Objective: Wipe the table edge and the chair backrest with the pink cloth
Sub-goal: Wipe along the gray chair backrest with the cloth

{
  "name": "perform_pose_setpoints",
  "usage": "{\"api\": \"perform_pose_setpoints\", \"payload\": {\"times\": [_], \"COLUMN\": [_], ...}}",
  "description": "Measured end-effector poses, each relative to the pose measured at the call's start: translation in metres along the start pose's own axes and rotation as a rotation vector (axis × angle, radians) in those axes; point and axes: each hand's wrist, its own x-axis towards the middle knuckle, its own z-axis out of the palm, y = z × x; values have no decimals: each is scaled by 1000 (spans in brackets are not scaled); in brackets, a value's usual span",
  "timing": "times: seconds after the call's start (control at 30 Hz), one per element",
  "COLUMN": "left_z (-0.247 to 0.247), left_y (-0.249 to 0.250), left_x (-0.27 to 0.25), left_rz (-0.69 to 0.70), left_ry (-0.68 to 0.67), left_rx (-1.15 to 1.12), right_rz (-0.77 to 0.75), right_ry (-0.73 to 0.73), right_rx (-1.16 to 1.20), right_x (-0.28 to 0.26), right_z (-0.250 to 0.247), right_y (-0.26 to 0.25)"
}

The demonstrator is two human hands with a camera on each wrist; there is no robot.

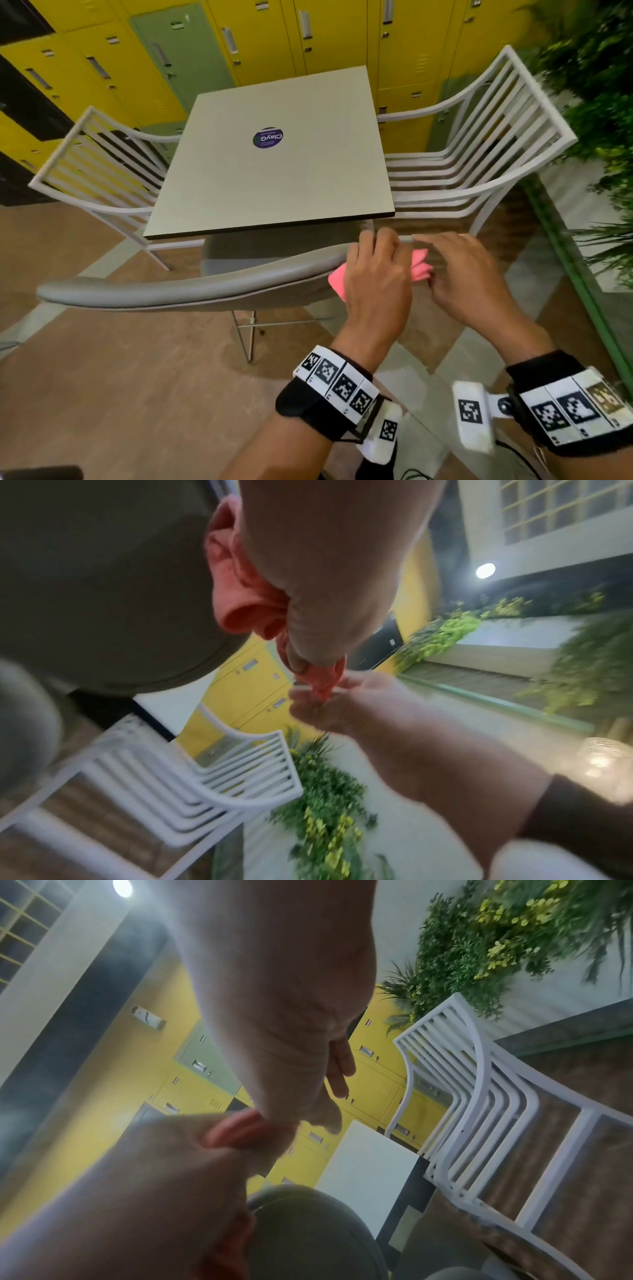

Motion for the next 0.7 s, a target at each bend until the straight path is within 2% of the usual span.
{"api": "perform_pose_setpoints", "payload": {"times": [0.07, 0.13, 0.23, 0.33, 0.4, 0.47, 0.6, 0.7], "left_z": [-16, -28, -34, -41, -48, -60, -109, -158], "left_y": [-5, -15, -30, -51, -73, -101, -172, -232], "left_x": [19, 43, 85, 107, 103, 88, 48, 14], "left_rz": [-6, -20, 28, 87, -4, -84, -273, -391], "left_ry": [14, -38, -224, -505, -715, -822, -820, -851], "left_rx": [39, 112, 145, -51, -256, -375, -419, -439], "right_rz": [48, 105, 150, 148, 131, 109, 53, -46], "right_ry": [40, 73, 98, 90, 84, 73, 16, -32], "right_rx": [25, 57, 75, 107, 141, 133, 115, 76], "right_x": [0, 0, 1, 1, -1, -3, -2, 3], "right_z": [-5, -12, -17, -18, -18, -18, -14, -7], "right_y": [0, -3, -13, -25, -35, -46, -73, -100]}}
